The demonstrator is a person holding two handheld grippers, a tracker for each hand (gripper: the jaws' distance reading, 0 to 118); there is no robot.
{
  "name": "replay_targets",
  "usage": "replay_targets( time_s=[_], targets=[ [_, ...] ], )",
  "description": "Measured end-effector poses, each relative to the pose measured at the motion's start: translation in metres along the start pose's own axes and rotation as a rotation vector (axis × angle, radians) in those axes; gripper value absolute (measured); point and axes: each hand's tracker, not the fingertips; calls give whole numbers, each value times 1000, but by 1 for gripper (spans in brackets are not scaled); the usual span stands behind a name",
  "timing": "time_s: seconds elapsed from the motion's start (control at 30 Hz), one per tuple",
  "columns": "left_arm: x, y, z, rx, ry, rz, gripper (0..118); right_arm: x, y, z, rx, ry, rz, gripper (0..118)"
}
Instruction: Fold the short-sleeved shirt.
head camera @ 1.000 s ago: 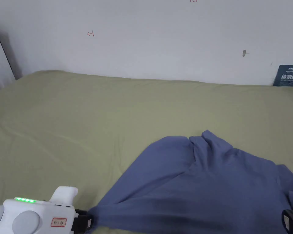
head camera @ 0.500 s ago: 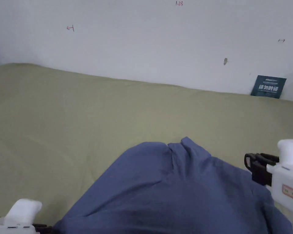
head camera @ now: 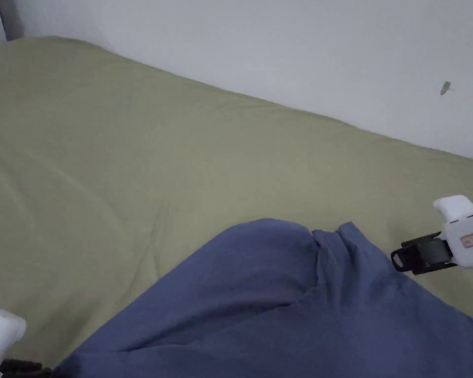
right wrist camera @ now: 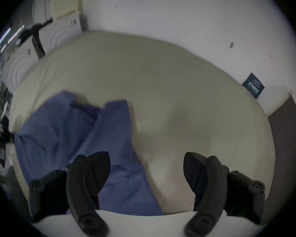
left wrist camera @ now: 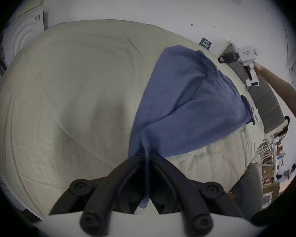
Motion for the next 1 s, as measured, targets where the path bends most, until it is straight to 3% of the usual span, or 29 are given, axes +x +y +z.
replay_targets(
  time_s=[0.1, 0.2, 0.27, 0.4, 0.43, 0.47, 0.5, 0.53, 0.57, 0.6, 0.63, 0.7, 0.77, 0.9, 0.93, 1.0],
  targets=[
    [-3, 1, -1, -8, 5, -16, 4, -1, 0, -21, -59, 25, 28, 91],
    [-2, -1, -3, -6, 9, -13, 4, 7, 3, -36, 25, 104, 64, 91],
    [-5, -2, -3, -2, 9, -12, 4, 9, -1, -40, 66, 170, 45, 91],
    [-12, -4, -3, 5, -8, 7, 4, -6, -2, -42, 29, 107, 39, 72],
    [-13, -4, -3, 6, -13, 14, 4, -7, -4, -38, 41, 103, 39, 62],
    [-14, -5, -3, 7, -18, 20, 4, -6, -5, -34, 50, 118, 37, 45],
    [-11, -2, -2, 7, -21, 22, 4, -6, -6, -30, 61, 146, 40, 0],
    [-10, -2, -1, 7, -21, 20, 4, -13, -10, -25, 84, 134, 53, 0],
    [-10, -2, -1, 7, -21, 17, 4, -20, -12, -22, 115, 53, 115, 0],
    [-10, -2, -1, 7, -21, 14, 4, -20, -15, -20, 107, 39, 97, 0],
    [-12, -2, -1, 7, -21, 14, 4, -19, -18, -16, 91, 81, 53, 0],
    [-13, -1, 1, 7, -25, 22, 4, -32, -13, 3, 168, 115, 48, 0],
    [-12, 2, 5, 20, -23, 25, 4, -30, -17, 26, 260, 129, -30, 0],
    [-7, 14, 24, 84, -40, 23, 4, -32, -9, 74, 378, 158, -37, 0],
    [-6, 18, 30, 111, -50, 18, 4, -26, -1, 85, 400, 170, -7, 0],
    [-3, 31, 44, 154, -62, 2, 4, -28, 1, 110, 457, 139, 1, 0]
  ],
)
